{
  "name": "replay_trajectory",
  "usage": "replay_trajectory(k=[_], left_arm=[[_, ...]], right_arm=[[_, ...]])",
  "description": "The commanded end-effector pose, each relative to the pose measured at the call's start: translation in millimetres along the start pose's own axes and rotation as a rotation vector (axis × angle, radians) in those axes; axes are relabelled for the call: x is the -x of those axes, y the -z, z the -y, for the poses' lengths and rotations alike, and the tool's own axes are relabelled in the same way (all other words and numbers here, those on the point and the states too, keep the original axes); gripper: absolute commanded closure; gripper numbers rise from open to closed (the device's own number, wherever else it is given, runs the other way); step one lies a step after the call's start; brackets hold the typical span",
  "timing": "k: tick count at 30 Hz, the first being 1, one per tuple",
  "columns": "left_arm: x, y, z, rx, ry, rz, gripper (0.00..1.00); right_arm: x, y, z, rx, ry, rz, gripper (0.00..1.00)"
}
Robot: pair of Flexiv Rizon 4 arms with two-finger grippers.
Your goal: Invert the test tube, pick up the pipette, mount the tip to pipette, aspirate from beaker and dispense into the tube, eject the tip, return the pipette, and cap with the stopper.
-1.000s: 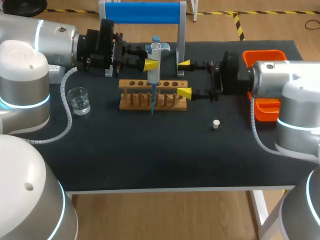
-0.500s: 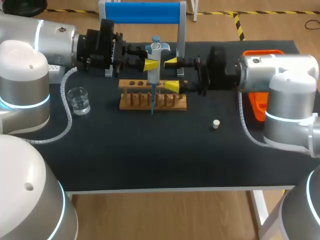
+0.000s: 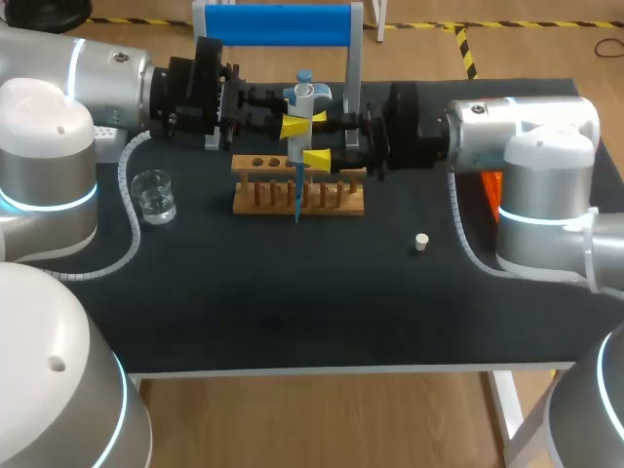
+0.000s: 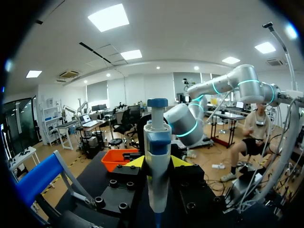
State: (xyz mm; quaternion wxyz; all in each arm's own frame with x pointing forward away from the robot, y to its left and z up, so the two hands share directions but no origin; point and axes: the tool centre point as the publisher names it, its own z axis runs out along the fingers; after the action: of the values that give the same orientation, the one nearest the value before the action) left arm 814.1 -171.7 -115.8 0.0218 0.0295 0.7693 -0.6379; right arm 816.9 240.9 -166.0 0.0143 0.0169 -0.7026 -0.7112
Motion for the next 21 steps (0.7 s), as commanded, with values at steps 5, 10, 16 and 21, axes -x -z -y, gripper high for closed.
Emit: replay_trajectory(k=[5,10,16,21], left_arm=[[1.1,0.2,0.3,0.0,0.0,-0.002,1.0],[1.1,0.2,0.3,0.0,0.0,-0.002,1.0],[1.1,0.2,0.3,0.0,0.0,-0.002,1.0],[1.1,0.2,0.3,0.0,0.0,-0.002,1.0]], right_arm=[[5.9,-10.4,2.0,-0.006,-0.008,-0.008,0.44],[8.3,-13.0,2.2,-0.002,-0.013,-0.009,0.43],[9.8,-16.0,-0.8,0.008,-0.014,-0.011,0.44],[8.6,-16.4,-5.3,0.017,-0.007,-0.015,0.45]])
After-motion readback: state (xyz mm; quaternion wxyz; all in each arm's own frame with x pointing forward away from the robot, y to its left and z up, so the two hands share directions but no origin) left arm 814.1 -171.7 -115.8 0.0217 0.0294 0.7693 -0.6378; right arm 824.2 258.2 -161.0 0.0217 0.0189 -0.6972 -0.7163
